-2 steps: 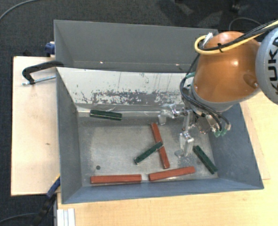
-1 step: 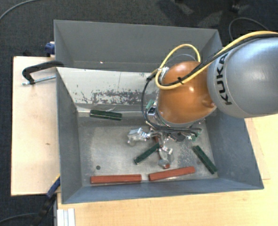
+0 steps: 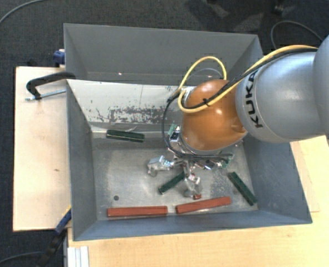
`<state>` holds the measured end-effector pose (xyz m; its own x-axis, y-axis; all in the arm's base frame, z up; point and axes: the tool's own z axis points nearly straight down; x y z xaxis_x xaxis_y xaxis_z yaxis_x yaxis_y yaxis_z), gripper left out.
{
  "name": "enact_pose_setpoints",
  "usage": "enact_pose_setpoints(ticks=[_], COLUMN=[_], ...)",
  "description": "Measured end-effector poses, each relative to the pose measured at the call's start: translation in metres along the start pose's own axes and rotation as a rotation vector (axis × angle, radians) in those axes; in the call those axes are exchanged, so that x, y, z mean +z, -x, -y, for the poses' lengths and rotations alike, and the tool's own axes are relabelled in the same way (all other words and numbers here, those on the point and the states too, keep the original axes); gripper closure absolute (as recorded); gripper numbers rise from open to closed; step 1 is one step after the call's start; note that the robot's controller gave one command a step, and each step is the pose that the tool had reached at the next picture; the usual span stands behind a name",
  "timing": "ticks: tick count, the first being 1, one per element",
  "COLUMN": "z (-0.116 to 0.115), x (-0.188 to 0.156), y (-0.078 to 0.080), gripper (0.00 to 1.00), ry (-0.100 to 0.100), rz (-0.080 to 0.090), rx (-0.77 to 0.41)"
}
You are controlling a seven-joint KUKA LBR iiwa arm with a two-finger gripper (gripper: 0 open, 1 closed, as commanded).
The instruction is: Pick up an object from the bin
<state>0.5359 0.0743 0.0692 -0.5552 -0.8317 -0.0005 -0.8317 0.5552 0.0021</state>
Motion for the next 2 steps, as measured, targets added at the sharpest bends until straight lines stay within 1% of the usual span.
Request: enact_pose_setpoints(ticks=[1,2], z=[0.0086,0.0084], x=[-0.0016,-0.0015], y=[-0.012,-0.0119], gripper=[0.0,1.0], ry=[-0.002,-0.002], rz=[0.002,0.002], rx=[0.063,0.064])
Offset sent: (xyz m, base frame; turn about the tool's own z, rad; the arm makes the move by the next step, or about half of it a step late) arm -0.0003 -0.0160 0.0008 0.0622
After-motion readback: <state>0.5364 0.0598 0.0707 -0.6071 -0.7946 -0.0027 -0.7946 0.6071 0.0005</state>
